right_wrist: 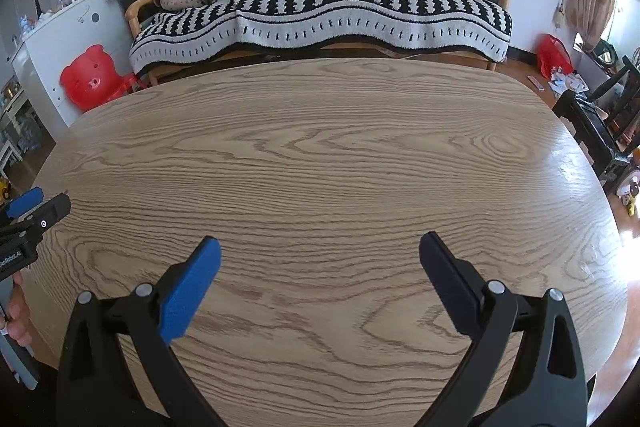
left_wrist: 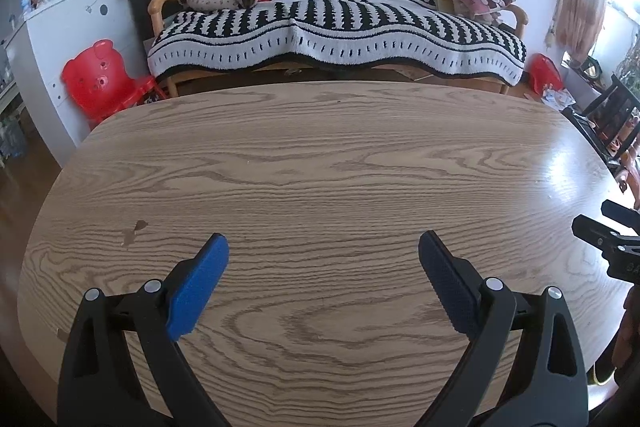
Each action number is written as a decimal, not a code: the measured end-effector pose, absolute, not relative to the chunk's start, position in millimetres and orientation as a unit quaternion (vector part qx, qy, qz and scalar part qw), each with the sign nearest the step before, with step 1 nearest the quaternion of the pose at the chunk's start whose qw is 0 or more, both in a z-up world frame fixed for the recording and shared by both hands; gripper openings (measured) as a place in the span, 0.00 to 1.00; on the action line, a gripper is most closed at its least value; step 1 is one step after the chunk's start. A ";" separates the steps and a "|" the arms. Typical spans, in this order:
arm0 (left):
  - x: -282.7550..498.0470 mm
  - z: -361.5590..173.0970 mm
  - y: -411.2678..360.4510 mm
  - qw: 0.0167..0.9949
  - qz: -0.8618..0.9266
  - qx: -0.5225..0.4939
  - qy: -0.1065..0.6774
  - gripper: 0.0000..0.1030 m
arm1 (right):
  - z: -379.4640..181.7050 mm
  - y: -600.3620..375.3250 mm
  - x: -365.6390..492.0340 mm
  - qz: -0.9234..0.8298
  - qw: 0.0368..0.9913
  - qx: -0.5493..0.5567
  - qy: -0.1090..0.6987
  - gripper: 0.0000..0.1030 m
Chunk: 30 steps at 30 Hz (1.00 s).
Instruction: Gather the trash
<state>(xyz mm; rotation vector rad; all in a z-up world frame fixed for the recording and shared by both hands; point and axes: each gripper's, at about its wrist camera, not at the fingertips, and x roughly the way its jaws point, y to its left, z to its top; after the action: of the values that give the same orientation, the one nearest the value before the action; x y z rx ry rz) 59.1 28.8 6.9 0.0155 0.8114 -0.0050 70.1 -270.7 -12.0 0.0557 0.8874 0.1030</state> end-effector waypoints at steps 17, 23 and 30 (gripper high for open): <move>58.8 6.3 29.6 0.918 -0.002 0.008 0.395 0.90 | -11.0 -271.8 69.8 0.050 0.901 0.026 0.429 0.93; 58.9 6.3 29.7 0.918 -0.002 0.008 0.396 0.90 | -10.9 -271.9 69.5 0.050 0.901 0.026 0.429 0.93; 58.9 6.6 29.9 0.918 -0.002 0.008 0.396 0.90 | -10.7 -272.3 69.2 0.050 0.901 0.027 0.429 0.93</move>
<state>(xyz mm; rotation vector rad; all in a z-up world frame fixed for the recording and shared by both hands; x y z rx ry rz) 58.9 29.9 6.6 0.0167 0.8139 -0.0035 69.2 -272.3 -10.7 0.0552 0.8881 0.1031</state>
